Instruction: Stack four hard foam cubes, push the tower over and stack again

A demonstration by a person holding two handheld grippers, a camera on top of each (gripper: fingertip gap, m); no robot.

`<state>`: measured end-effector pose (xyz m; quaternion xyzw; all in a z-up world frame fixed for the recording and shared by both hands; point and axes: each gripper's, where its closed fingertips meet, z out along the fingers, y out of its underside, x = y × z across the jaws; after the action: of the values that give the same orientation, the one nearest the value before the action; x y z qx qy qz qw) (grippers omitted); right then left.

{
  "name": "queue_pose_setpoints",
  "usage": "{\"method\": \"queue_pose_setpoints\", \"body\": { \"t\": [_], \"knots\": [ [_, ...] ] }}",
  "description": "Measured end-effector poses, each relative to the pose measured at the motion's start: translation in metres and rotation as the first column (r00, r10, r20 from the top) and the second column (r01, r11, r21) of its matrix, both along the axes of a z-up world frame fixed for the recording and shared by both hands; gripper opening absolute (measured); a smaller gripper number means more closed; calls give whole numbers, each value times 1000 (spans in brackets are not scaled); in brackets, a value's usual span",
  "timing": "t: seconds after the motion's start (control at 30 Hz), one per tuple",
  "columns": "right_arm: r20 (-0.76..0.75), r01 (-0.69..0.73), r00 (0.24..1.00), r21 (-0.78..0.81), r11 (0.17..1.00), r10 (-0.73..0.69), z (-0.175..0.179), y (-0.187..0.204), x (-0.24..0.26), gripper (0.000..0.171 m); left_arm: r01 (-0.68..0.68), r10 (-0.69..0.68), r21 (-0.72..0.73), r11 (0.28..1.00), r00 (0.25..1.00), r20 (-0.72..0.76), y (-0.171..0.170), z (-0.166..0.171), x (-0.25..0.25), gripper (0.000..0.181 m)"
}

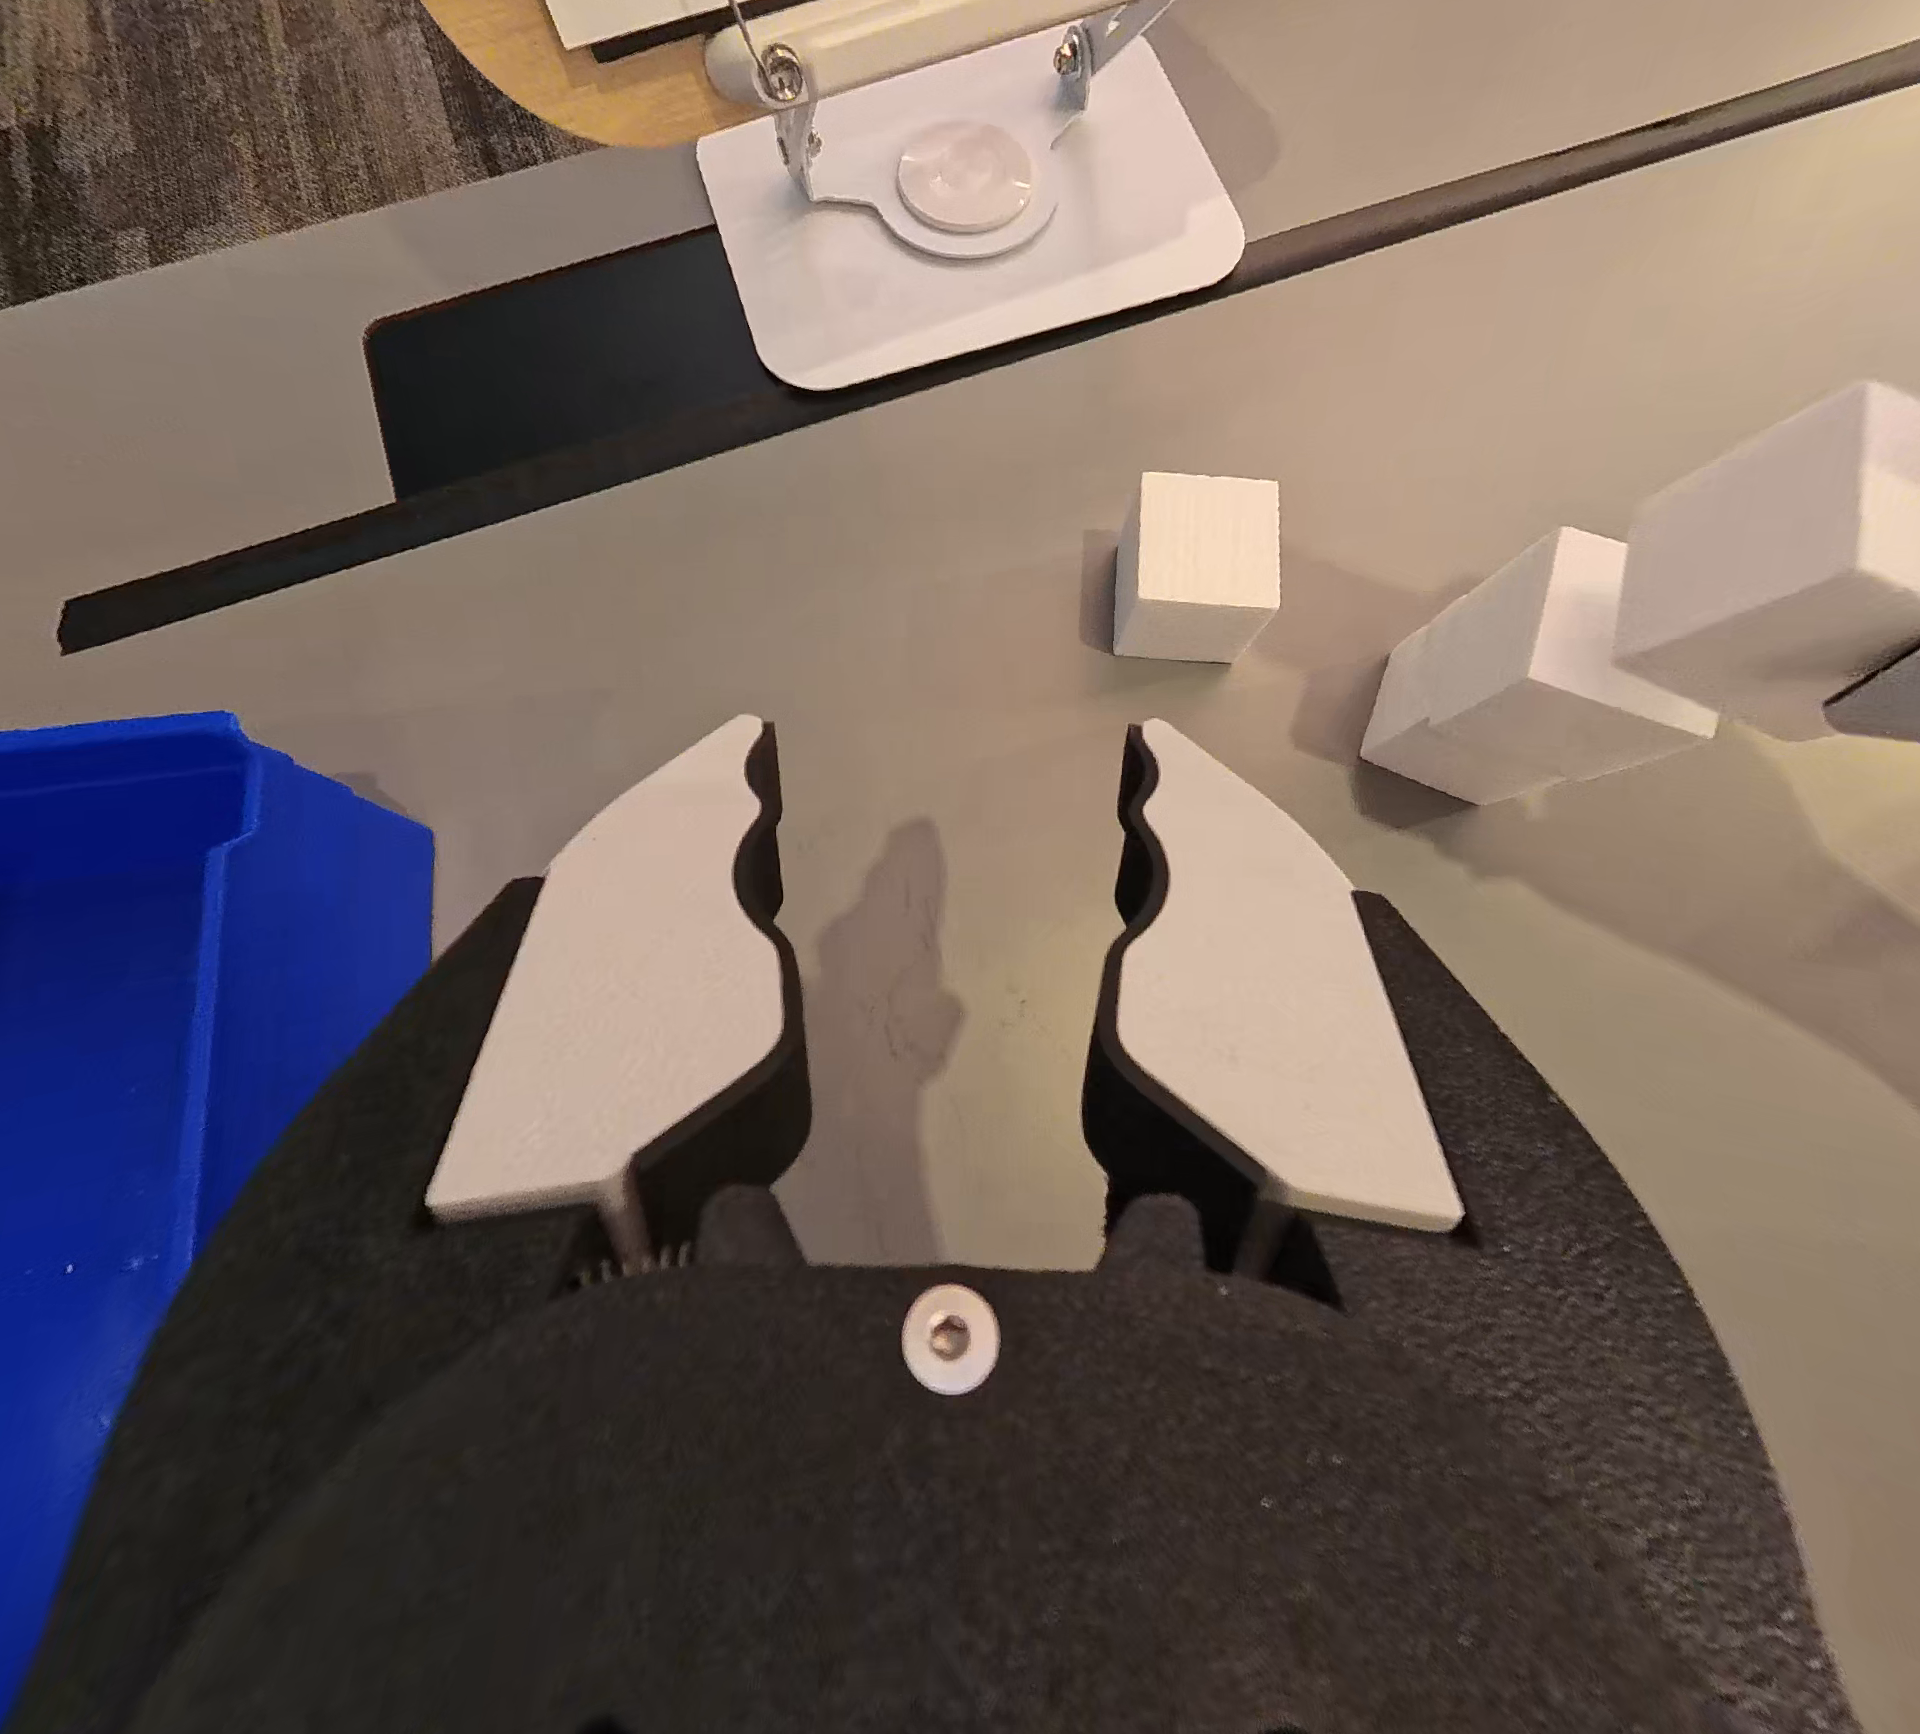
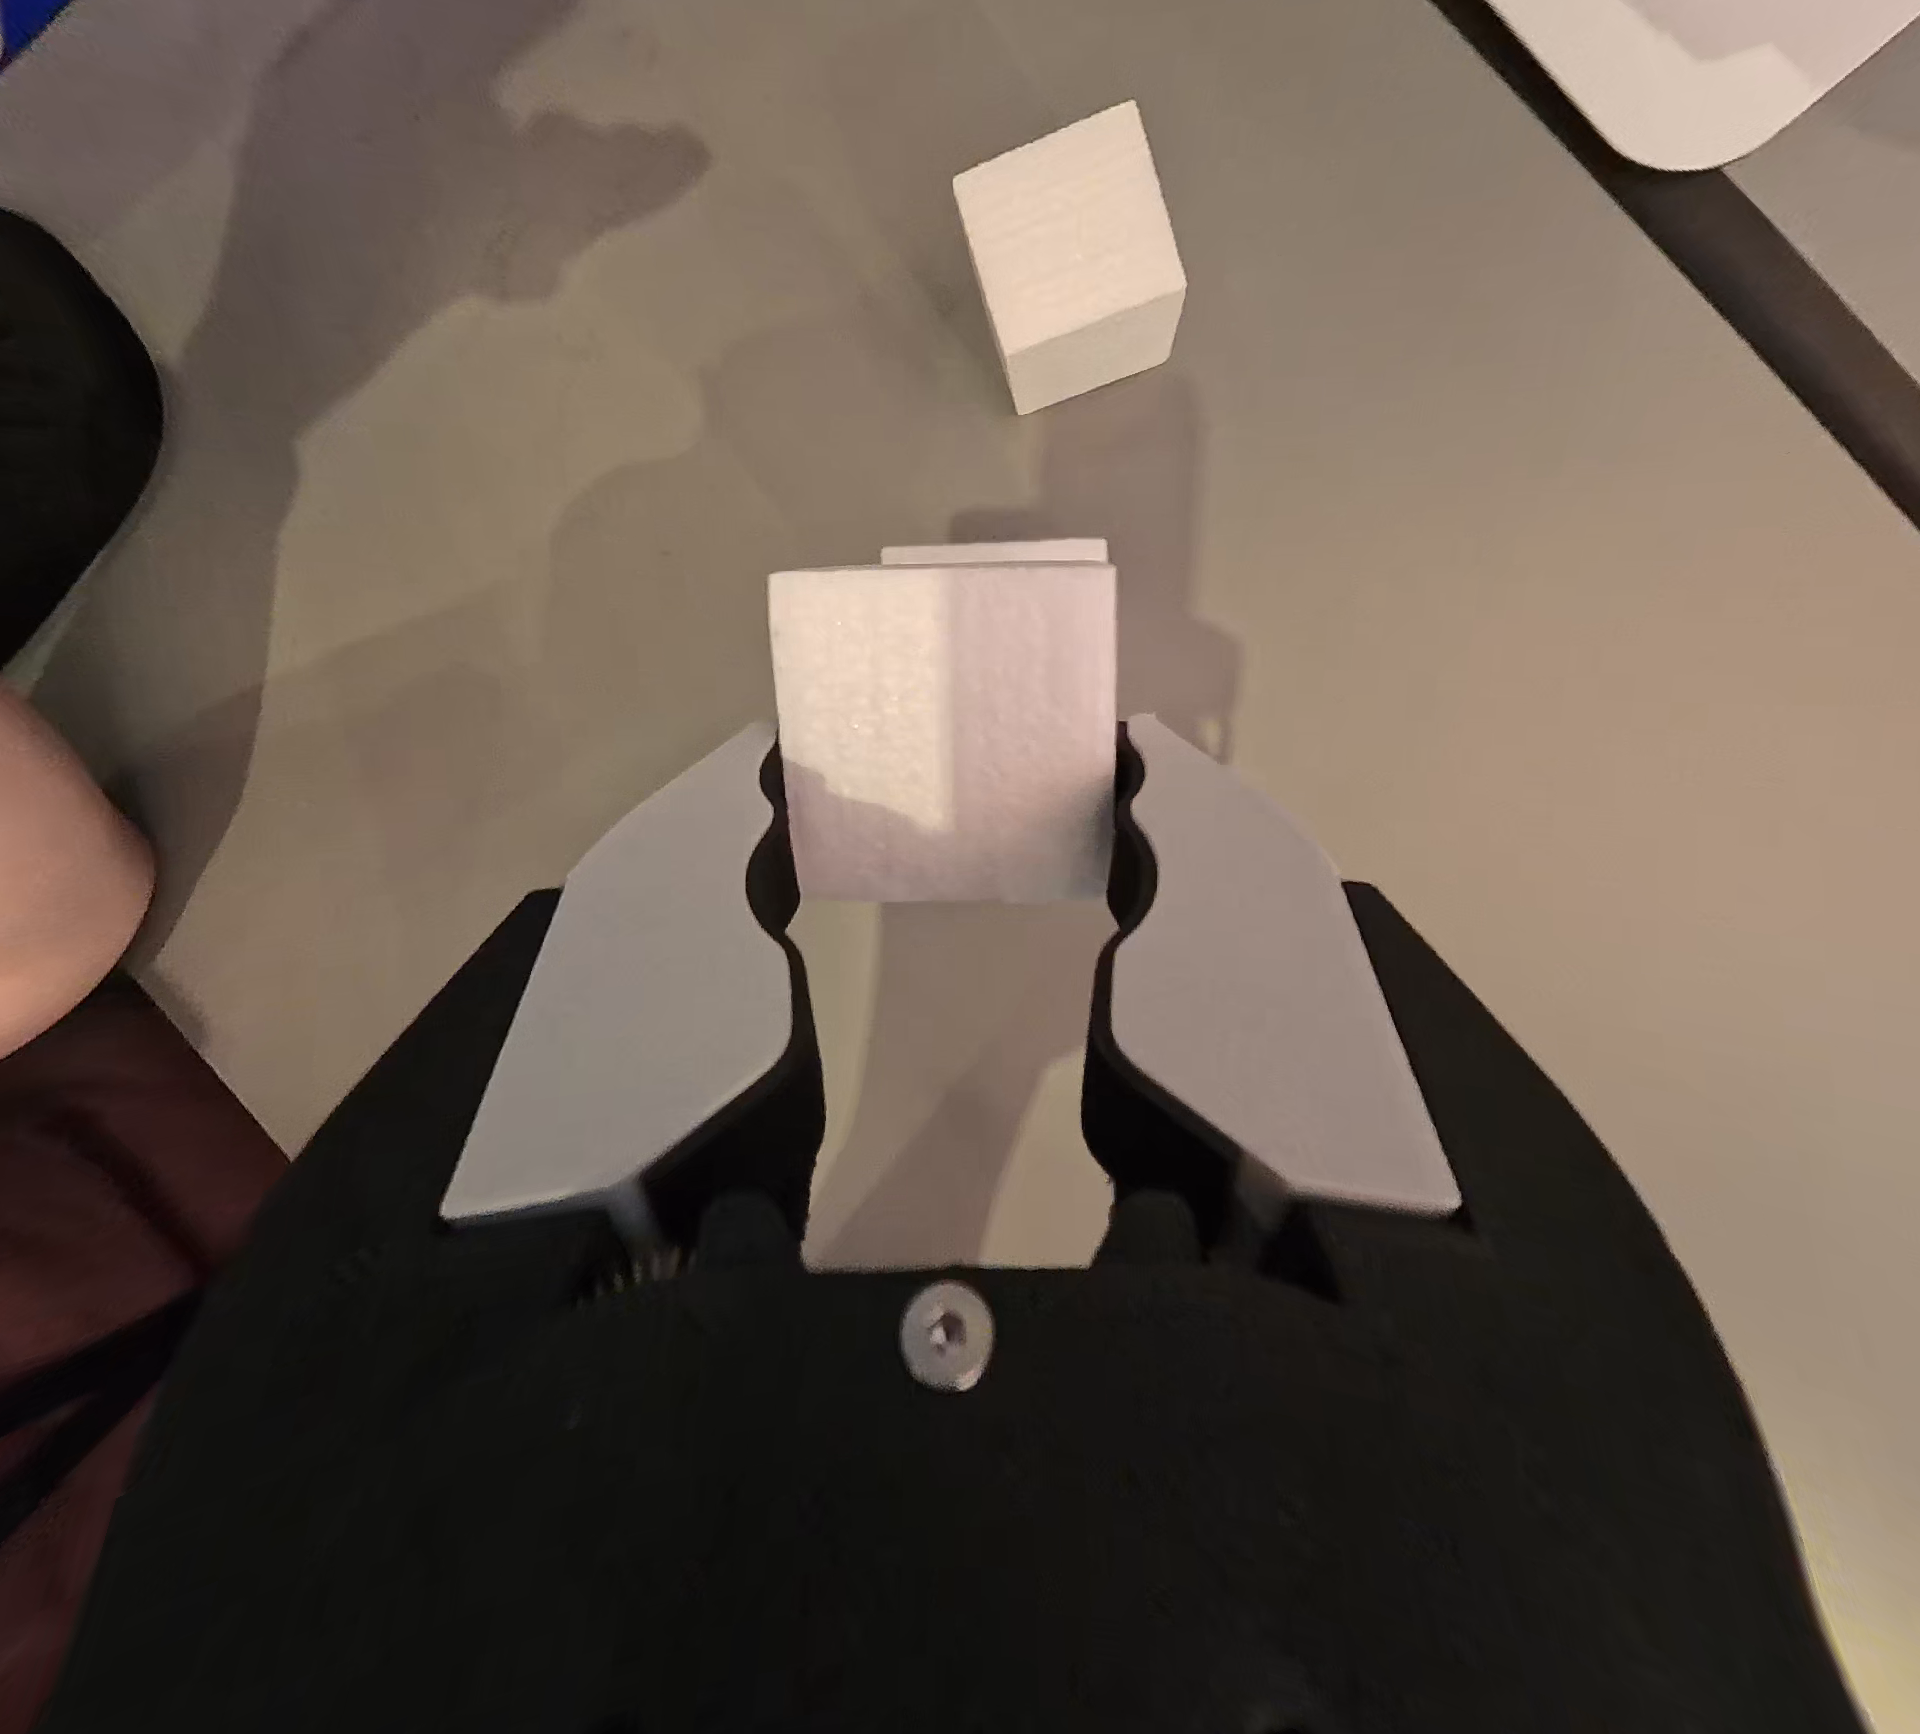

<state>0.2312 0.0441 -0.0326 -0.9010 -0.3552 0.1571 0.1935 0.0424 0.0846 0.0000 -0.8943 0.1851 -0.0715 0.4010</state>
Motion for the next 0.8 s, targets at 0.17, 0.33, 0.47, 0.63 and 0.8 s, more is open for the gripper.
{"method": "queue_pose_setpoints", "body": {
  "t": [0.17,0.33,0.47,0.63,0.8],
  "knots": [
    [39,-14,999,-7,1000,14,-5,4,-3,59,-2,2,1,1000,1000,-8,1,0,1,63],
    [70,-26,997,-11,1000,27,-12,6,-3,59,3,-3,-8,1000,1000,-19,3,-4,4,63],
    [76,-29,997,1,1000,29,-13,8,-4,59,8,-8,-12,1000,1000,-29,3,-5,6,62],
    [81,-31,996,31,999,29,-13,11,-4,60,17,-17,-4,1000,999,-37,4,-6,10,62],
    [45,-69,997,95,993,65,2,6,-1,78,66,-66,3,998,998,14,13,-13,26,65]
  ]
}}
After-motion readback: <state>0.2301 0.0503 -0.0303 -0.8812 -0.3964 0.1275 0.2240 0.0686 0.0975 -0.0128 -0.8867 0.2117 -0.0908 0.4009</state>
